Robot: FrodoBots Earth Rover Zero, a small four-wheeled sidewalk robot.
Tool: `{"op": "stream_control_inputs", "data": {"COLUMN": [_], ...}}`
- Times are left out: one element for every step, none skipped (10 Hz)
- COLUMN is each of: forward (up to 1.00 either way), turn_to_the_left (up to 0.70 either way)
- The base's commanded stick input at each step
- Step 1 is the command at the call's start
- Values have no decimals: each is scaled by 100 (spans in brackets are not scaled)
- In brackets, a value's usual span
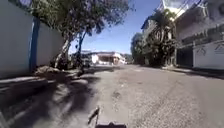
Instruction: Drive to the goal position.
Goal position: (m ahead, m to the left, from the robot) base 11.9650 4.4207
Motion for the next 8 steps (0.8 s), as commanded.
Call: {"op": "stream_control_inputs", "data": {"forward": [70, 70, 70, 70, 70, 70, 70, 70], "turn_to_the_left": [-3, -3, -3, -3, -3, -25, -22, -18]}}
